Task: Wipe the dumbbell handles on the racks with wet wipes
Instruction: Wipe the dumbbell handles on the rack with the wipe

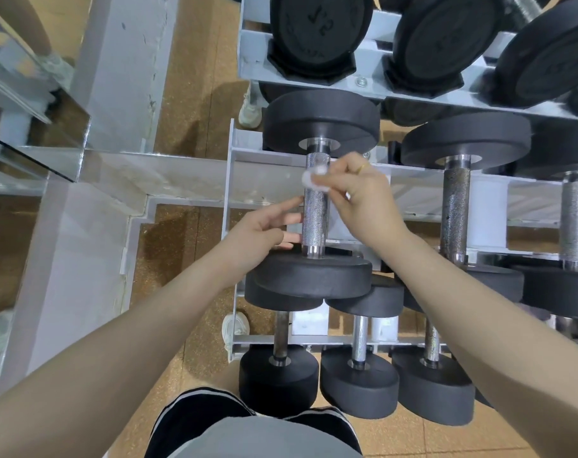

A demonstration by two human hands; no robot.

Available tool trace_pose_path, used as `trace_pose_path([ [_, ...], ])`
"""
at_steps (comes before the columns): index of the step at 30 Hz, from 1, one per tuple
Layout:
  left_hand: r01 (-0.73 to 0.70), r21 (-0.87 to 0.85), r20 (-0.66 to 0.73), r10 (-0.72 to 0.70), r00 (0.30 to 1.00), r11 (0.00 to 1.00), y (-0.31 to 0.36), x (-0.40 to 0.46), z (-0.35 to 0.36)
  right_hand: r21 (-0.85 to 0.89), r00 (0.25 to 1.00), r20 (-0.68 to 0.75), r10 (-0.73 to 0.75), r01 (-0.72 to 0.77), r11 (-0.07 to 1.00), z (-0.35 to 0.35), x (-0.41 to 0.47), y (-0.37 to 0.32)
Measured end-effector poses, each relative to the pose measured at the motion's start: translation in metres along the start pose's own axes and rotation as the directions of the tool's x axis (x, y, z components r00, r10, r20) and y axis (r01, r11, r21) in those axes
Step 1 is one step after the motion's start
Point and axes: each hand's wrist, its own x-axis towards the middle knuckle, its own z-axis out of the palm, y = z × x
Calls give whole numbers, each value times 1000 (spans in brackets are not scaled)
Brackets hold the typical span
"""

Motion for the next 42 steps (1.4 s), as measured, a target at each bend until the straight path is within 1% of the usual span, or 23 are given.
trace_pose_path([
  [2,4,12,3,-4,1000,1000,3,-1,0,79,976,171,-133,121,990,-2,-17,4],
  [3,2,24,22,-3,1000,1000,3,0,-1,120,937,284,-205,177,977,-5,-22,3],
  [5,21,14,42,-22,999,1000,6,0,-3,150,842,481,-244,195,969,-14,-25,-5],
  [6,34,8,39,-34,999,999,8,-1,-4,124,811,532,-244,210,970,-18,-22,-10],
  [7,34,22,35,-35,999,999,9,-2,-4,79,812,536,-233,226,971,-20,-18,-14],
  [8,30,46,37,-32,999,998,9,-3,-3,20,843,502,-195,214,977,-21,-12,-20],
  [10,57,79,48,-61,997,995,9,-6,-3,-117,934,339,-114,162,980,-22,4,-29],
  [12,81,140,31,-87,996,987,8,-9,-6,-275,970,213,-116,173,946,-19,18,-29],
  [13,79,209,12,-84,996,975,7,-11,-9,-319,966,205,-157,217,922,-16,22,-29],
  [16,40,399,-14,-38,999,916,4,-21,-17,-334,892,334,-306,416,846,-8,18,-18],
  [19,13,405,27,-26,999,914,6,-31,-20,-306,820,470,-327,498,811,-11,8,-16],
  [21,5,383,57,-29,998,924,6,-33,-22,-223,721,601,-345,566,794,-12,-5,-18],
  [23,-6,385,76,-26,997,923,6,-32,-25,-187,645,647,-406,651,736,-12,-15,-20],
  [24,0,400,75,-33,997,916,5,-31,-26,-213,638,631,-441,689,693,-13,-10,-19],
  [25,3,418,77,-39,996,908,4,-29,-27,-261,657,586,-474,707,657,-15,-1,-18],
  [27,6,451,81,-48,996,893,2,-27,-28,-372,721,464,-515,686,625,-21,23,-17],
  [29,-4,455,78,-35,996,891,1,-26,-29,-492,779,392,-490,627,603,-20,40,-13],
  [31,-23,454,80,-15,997,891,1,-25,-28,-560,809,390,-440,588,584,-9,40,-9],
  [33,-29,458,81,-10,997,889,1,-24,-28,-508,790,463,-402,608,610,3,28,-7],
  [35,-32,465,90,-11,996,885,2,-23,-29,-428,747,541,-387,640,638,6,15,-7],
  [38,-69,493,134,3,991,867,3,-21,-31,-267,675,597,-433,676,687,1,-4,-11],
  [40,-82,516,145,8,989,853,3,-19,-32,-230,668,571,-477,688,688,-4,-5,-13],
  [42,-66,528,133,-6,991,847,4,-19,-32,-292,722,451,-525,675,677,-12,12,-10],
])
